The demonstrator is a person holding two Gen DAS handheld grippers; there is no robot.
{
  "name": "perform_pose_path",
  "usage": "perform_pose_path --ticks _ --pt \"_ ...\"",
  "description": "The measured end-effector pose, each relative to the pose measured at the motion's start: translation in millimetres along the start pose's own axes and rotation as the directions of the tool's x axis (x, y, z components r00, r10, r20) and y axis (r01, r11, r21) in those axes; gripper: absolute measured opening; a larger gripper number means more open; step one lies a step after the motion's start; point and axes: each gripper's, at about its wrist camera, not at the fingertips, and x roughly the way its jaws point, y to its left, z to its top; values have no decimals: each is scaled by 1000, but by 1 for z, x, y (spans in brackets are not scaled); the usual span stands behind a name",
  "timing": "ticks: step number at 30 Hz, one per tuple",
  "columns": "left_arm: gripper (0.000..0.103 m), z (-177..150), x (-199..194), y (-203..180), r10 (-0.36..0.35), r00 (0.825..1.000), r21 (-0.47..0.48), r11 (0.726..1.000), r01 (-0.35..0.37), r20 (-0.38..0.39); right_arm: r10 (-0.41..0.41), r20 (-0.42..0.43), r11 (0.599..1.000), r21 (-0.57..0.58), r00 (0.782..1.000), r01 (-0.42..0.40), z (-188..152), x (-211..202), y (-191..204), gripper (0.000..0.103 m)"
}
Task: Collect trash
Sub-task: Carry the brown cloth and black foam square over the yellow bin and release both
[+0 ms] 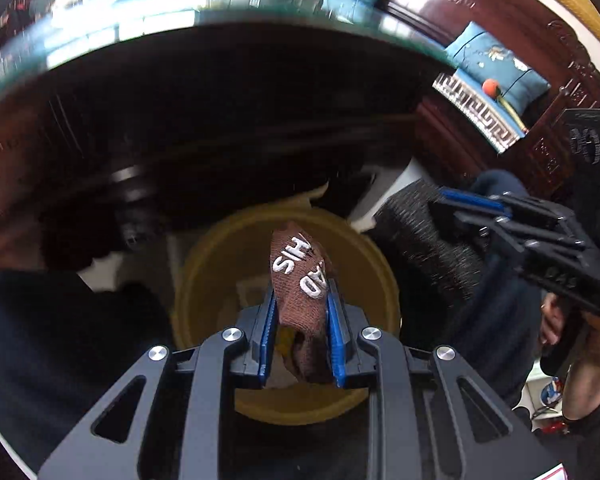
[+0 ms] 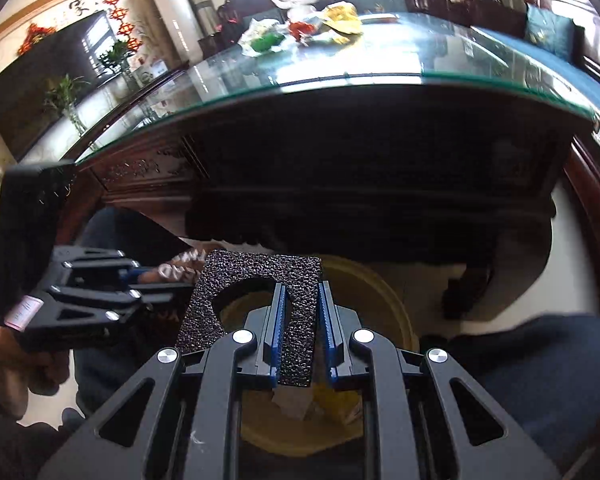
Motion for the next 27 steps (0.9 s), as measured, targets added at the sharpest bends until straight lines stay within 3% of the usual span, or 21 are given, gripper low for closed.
perform_pose_path --ticks 1,2,3,4,5,17,20,23,27 --pt "24 -2 6 -1 -12 1000 5 1000 12 -20 -4 -3 1000 1 1000 4 -2 0 -1 17" --pt "35 -4 13 -3 -21 999 18 1000 22 -40 -7 -4 1000 5 1000 7 -3 0 -2 17" --pt "63 -5 19 -5 -23 998 27 999 24 -58 -10 -9 1000 9 1000 10 -3 0 -4 17" --pt "74 -7 22 -5 -19 998 26 999 21 -66 -12 -13 1000 14 1000 12 -5 1 -6 17" --pt "77 -7 24 -6 -17 998 29 999 19 -66 -15 -15 1000 18 1000 15 -7 2 -6 17" --pt "83 -9 24 8 121 991 54 992 -117 -64 -26 -104 1000 -17 994 24 -17 32 -4 18" --pt "83 -7 20 15 130 990 46 991 -128 -57 -14 -117 1000 -20 993 12 -17 39 -3 31" --pt "84 -3 17 19 133 990 39 991 -131 -47 18 -124 1000 -11 992 -20 -17 42 -2 37" --pt "84 2 14 19 132 991 27 991 -132 -23 44 -101 999 -23 994 -46 -15 37 0 37"
